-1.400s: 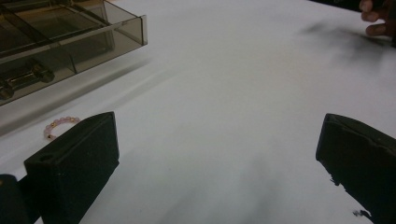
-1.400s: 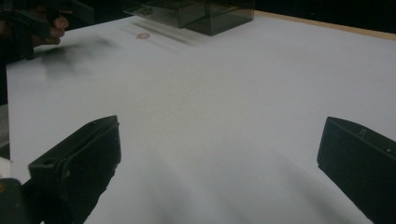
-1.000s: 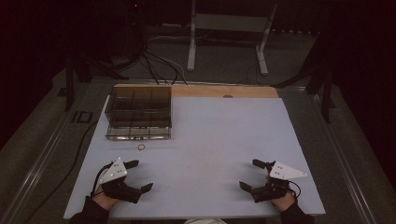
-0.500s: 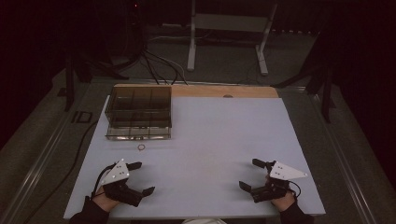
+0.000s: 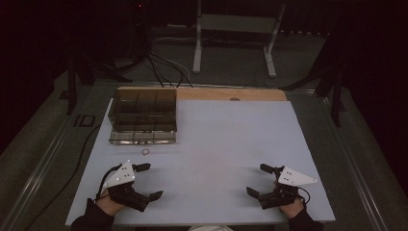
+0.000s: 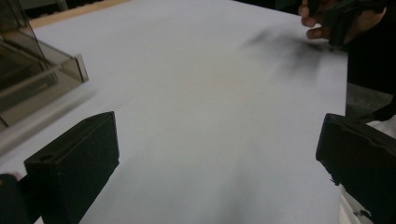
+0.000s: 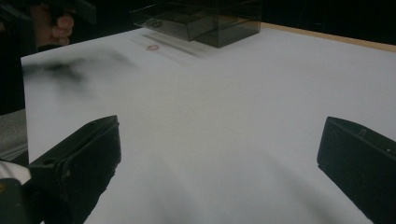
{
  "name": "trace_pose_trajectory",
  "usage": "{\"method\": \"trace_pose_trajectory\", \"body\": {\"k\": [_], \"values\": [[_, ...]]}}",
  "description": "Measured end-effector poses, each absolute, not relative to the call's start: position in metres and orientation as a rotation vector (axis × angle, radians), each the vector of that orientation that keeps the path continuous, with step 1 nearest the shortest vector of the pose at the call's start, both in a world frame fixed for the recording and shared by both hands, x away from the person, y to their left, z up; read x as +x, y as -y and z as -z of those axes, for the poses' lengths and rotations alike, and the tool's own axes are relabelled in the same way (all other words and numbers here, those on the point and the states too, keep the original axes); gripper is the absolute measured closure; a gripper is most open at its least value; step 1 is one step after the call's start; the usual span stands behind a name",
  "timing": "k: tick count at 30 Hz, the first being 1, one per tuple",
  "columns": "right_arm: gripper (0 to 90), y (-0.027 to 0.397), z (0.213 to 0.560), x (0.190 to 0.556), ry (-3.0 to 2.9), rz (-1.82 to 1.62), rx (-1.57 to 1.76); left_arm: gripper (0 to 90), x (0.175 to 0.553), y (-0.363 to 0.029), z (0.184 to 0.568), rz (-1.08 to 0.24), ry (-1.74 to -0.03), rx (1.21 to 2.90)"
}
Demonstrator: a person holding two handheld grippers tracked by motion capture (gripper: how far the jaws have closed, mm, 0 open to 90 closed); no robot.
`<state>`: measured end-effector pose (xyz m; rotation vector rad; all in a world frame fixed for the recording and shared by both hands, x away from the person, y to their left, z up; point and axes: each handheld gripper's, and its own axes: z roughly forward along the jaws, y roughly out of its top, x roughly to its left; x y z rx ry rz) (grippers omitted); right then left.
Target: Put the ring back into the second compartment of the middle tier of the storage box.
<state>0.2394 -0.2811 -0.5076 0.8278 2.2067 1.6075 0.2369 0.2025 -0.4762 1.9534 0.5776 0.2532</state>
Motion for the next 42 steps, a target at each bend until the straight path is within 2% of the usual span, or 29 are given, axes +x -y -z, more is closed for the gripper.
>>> {"method": "trace_pose_trajectory", "body": {"k": [11, 14, 32, 33, 42], "values": [[0.0, 0.281, 0.507, 0.239, -2.201, -1.612, 0.827, 0.9, 0.246, -0.21, 0.456, -0.28, -0.584, 1.962], [0.0, 0.281, 0.507, 0.239, -2.199, -1.615, 0.827, 0.9, 0.249, -0.214, 0.454, -0.332, -0.619, 1.949], [0.0, 0.282, 0.507, 0.239, -2.195, -1.616, 0.828, 0.8, 0.27, -0.221, 0.448, -0.385, -0.759, 1.928], [0.0, 0.282, 0.507, 0.239, -2.194, -1.619, 0.828, 0.9, 0.272, -0.221, 0.45, -0.429, -0.793, 1.929], [0.0, 0.283, 0.507, 0.239, -2.188, -1.617, 0.826, 0.9, 0.282, -0.224, 0.456, -0.471, -0.907, 1.904]]}}
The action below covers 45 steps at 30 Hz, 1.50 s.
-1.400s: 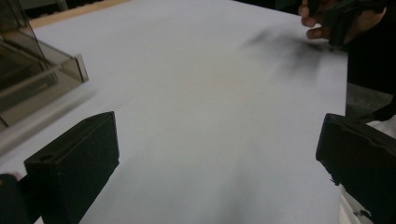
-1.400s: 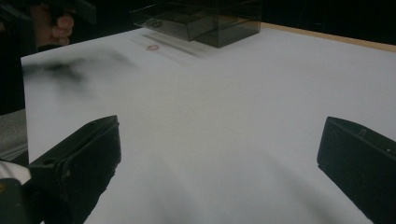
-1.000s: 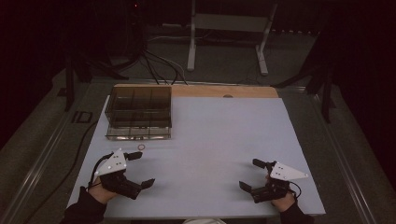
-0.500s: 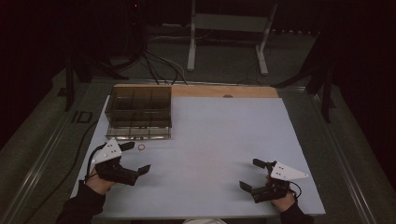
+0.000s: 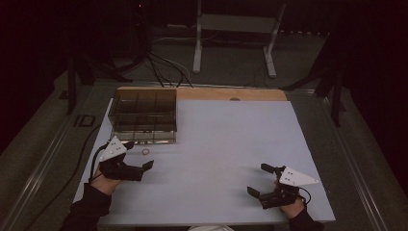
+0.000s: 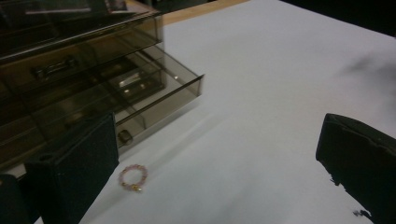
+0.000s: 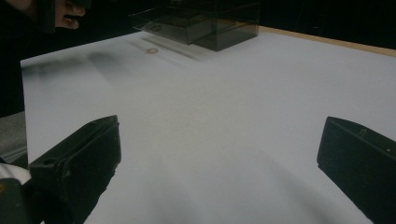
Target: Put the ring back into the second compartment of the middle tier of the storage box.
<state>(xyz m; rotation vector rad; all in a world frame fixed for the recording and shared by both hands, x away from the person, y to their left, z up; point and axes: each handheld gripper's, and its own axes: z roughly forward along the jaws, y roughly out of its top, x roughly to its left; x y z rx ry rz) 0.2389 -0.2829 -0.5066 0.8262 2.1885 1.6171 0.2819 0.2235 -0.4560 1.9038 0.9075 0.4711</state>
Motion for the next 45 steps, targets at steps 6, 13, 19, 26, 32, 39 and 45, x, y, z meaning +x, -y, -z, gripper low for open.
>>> {"method": "trace_pose_trajectory", "body": {"k": [6, 13, 19, 26, 32, 39, 45], "values": [[0.0, 0.283, 0.507, 0.239, -2.191, -1.619, 0.828, 0.9, 0.288, -0.221, 0.464, -0.508, -0.989, 1.93], [0.0, 0.282, 0.507, 0.239, -2.194, -1.614, 0.823, 0.9, 0.292, -0.217, 0.471, -0.607, -1.098, 1.895], [0.0, 0.282, 0.507, 0.239, -2.197, -1.613, 0.821, 0.9, 0.295, -0.213, 0.477, -0.671, -1.198, 1.849], [0.0, 0.283, 0.507, 0.239, -2.192, -1.618, 0.827, 0.9, 0.301, -0.21, 0.483, -0.684, -1.312, 1.817], [0.0, 0.283, 0.507, 0.239, -2.188, -1.619, 0.828, 7.9, 0.303, -0.208, 0.488, -0.712, -1.383, 1.816], [0.0, 0.284, 0.506, 0.239, -2.186, -1.62, 0.831, 17.2, 0.31, -0.208, 0.498, -0.655, -1.479, 1.854], [0.0, 0.284, 0.506, 0.239, -2.188, -1.618, 0.828, 23.2, 0.316, -0.209, 0.502, -0.631, -1.517, 1.856]]}}
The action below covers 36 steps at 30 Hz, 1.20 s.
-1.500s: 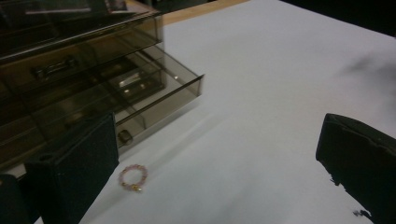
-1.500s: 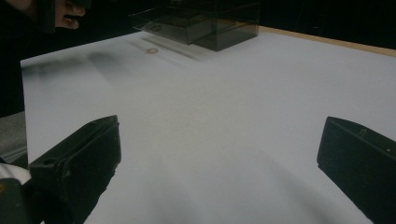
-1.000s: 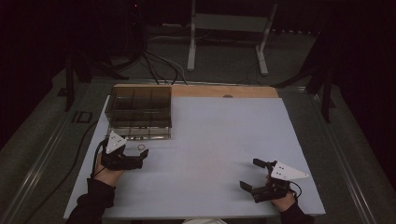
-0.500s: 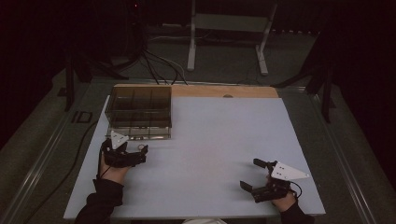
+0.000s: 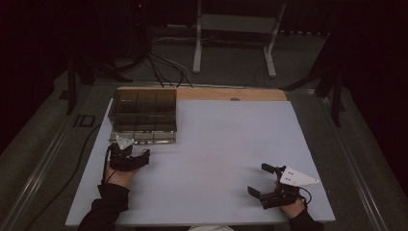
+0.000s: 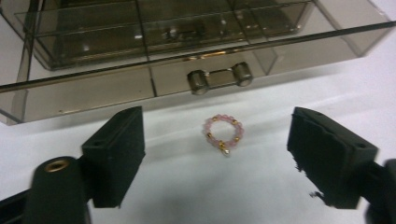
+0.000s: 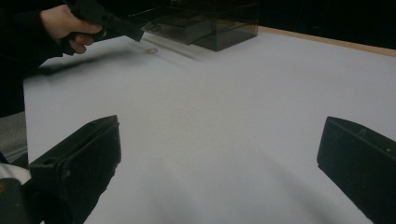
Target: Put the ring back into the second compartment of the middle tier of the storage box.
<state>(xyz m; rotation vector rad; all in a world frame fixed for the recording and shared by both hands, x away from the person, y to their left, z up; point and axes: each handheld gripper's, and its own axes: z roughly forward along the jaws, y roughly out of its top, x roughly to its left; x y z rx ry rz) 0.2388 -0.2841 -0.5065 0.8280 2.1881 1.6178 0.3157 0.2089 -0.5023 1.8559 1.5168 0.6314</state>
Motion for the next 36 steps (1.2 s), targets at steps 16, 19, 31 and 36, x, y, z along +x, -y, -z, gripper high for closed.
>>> {"method": "trace_pose_trajectory", "body": {"k": [16, 19, 31, 36], "values": [[0.0, 0.284, 0.506, 0.239, -2.185, -1.615, 0.831, 53.5, 0.333, -0.21, 0.518, -0.545, -1.619, 1.855], [0.0, 0.284, 0.506, 0.239, -2.184, -1.615, 0.831, 58.5, 0.335, -0.21, 0.519, -0.546, -1.621, 1.855], [0.0, 0.284, 0.507, 0.239, -2.183, -1.608, 0.835, 70.1, 0.34, -0.209, 0.52, -0.543, -1.593, 1.885], [0.0, 0.284, 0.507, 0.239, -2.186, -1.603, 0.833, 77.6, 0.341, -0.209, 0.52, -0.559, -1.588, 1.908]]}}
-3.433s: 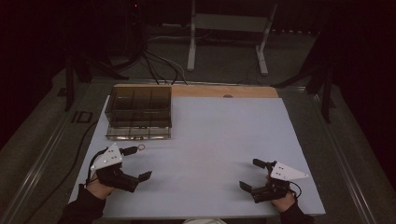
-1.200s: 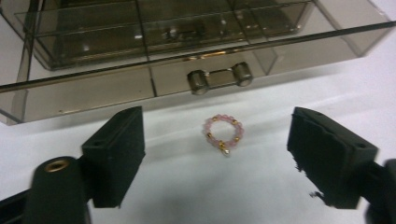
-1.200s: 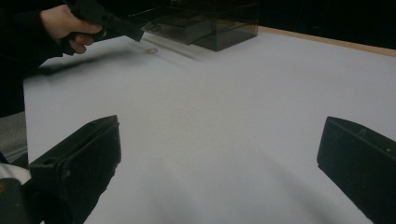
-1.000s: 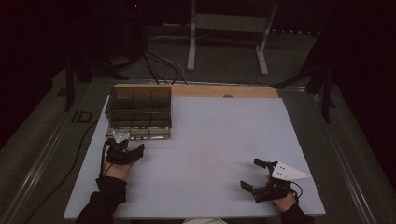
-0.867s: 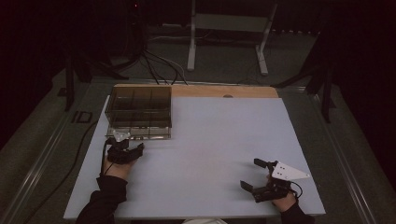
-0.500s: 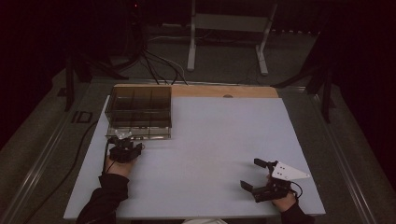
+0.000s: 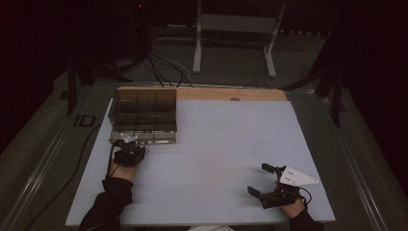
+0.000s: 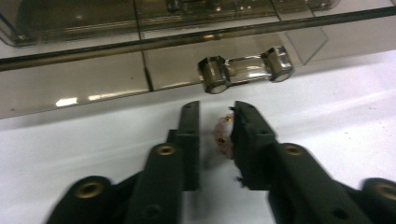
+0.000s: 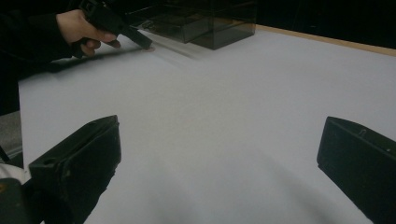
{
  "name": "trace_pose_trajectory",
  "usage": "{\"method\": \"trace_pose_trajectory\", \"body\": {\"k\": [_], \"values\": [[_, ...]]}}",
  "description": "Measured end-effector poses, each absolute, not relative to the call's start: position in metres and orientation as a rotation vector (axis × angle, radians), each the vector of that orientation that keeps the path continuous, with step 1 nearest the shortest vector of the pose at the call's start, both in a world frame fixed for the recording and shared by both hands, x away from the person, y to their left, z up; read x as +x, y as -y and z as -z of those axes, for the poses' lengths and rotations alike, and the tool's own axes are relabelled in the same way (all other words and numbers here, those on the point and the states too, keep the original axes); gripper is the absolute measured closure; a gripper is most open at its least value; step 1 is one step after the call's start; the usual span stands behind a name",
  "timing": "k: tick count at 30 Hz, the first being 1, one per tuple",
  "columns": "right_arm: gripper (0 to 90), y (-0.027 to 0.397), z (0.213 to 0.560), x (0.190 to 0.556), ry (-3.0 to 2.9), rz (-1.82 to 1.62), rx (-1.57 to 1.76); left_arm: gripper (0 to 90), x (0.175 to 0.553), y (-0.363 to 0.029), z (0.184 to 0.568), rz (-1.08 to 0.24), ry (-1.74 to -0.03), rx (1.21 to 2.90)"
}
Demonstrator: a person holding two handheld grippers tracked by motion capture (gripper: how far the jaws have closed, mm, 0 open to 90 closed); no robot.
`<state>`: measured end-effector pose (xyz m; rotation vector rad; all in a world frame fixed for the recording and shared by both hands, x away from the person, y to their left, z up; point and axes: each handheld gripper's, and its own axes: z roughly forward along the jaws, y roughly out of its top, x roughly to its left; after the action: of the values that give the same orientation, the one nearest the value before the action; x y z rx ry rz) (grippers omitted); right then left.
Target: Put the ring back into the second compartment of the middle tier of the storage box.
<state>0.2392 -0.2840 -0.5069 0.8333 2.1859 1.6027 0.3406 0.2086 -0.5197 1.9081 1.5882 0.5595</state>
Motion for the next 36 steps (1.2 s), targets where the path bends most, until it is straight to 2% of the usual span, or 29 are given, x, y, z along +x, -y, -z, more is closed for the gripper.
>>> {"method": "trace_pose_trajectory", "body": {"k": [4, 7, 36], "values": [[0.0, 0.284, 0.507, 0.239, -2.187, -1.598, 0.833, 86.4, 0.341, -0.209, 0.52, -0.565, -1.583, 1.916], [0.0, 0.283, 0.507, 0.239, -2.189, -1.596, 0.834, 88.4, 0.34, -0.205, 0.52, -0.601, -1.56, 1.962], [0.0, 0.285, 0.507, 0.239, -2.181, -1.591, 0.838, 90.0, 0.322, -0.209, 0.504, -0.606, -1.485, 2.002]]}}
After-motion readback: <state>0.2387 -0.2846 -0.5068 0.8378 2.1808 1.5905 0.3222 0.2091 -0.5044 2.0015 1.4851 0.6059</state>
